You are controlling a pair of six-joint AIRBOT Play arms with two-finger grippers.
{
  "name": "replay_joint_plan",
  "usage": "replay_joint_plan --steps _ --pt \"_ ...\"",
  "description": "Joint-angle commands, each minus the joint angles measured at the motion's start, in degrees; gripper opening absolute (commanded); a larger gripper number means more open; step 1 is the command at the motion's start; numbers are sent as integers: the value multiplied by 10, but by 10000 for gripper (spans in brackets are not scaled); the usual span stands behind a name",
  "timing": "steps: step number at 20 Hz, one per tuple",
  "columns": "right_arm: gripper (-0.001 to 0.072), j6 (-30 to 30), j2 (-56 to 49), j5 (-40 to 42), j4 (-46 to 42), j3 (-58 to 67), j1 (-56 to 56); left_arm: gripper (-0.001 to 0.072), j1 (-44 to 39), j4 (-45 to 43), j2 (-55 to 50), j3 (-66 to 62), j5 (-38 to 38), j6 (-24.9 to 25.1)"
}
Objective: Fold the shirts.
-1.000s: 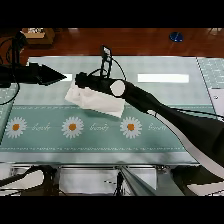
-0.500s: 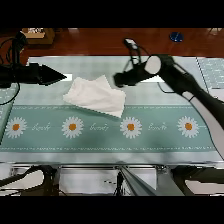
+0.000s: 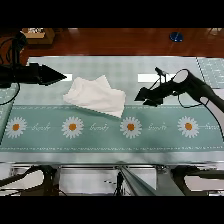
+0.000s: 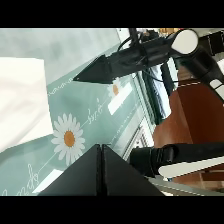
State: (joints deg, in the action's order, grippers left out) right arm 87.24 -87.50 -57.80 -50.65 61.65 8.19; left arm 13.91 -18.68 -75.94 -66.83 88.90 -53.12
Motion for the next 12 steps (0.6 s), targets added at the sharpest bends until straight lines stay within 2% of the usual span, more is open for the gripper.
replay_joint_plan --steps 1,6,9,10,12 --pt "589 -61 -19 85 148 -52 31 19 0 0 0 0 -5 0" --pt "571 -87 -54 163 265 -52 98 19 0 0 0 0 -9 0" --pt "283 -87 -60 201 315 -52 125 19 0 0 0 0 -9 0" --pt "214 -87 -60 207 328 -52 127 19 0 0 0 0 -9 0" --pt "18 -103 -59 186 347 -44 118 19 0 0 0 0 -9 0"
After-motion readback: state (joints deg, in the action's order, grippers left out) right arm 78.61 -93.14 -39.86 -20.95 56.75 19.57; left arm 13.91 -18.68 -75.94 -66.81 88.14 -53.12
